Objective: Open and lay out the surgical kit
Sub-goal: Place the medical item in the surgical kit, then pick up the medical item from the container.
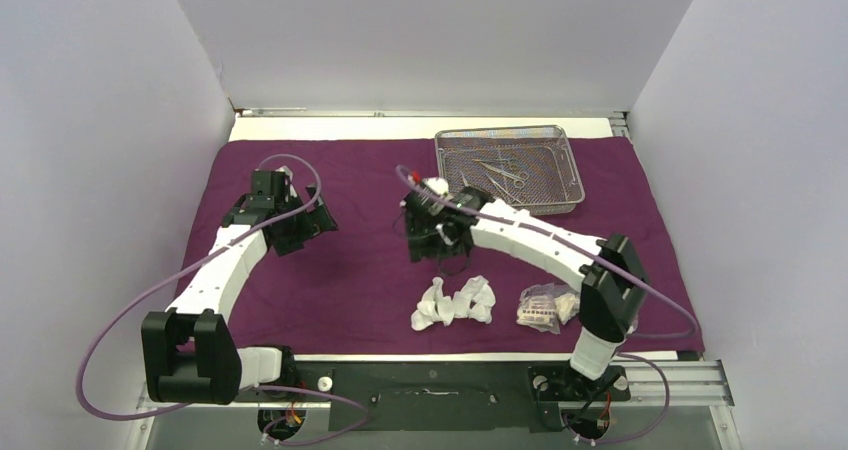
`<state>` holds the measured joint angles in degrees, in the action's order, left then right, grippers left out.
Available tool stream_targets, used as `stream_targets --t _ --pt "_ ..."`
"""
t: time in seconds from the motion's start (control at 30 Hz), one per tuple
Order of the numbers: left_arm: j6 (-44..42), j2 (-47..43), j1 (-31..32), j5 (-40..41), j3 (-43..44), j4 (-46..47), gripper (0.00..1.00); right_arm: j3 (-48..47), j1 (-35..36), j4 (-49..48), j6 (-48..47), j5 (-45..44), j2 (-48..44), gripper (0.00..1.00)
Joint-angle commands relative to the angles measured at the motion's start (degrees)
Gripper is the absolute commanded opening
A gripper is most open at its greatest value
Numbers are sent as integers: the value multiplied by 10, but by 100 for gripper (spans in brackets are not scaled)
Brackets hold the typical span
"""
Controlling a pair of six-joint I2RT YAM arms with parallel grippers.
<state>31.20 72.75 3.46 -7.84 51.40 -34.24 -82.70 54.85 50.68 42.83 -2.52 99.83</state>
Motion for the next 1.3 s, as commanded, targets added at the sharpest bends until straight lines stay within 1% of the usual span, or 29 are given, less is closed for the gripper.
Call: stream_targets --t 0.0,0.17,0.33,0.43,0.5,0.57,0.73,0.83,0.97,1.13,1.27 --pt "-7 -23 -8 27 32 -5 96 -49 -60 21 -64 -12 -44 55" --pt "-10 -19 -9 30 49 -3 96 -103 -158 -1 -122 -20 -34 56" --pt "-10 -15 -9 25 66 35 96 -128 -255 -49 -158 -16 -6 56" --pt "1 1 -9 41 85 47 96 -142 -306 -70 -210 17 23 51" --pt "9 18 -9 47 102 50 96 -159 -327 -71 -246 34 51 49" --pt "17 40 -9 49 125 51 96 -176 -340 -68 -284 53 81 48" --pt "33 91 -9 50 178 50 96 -204 -353 -69 -346 52 143 46" --pt "42 112 -9 51 196 57 96 -208 -354 -88 -391 79 171 45" --pt "47 151 -10 53 232 34 96 -225 -354 -100 -444 116 210 43" --pt "48 180 -10 51 256 22 96 -273 -353 -80 -476 133 270 41" --pt "41 196 -10 54 268 12 96 -279 -353 -79 -486 124 288 39"
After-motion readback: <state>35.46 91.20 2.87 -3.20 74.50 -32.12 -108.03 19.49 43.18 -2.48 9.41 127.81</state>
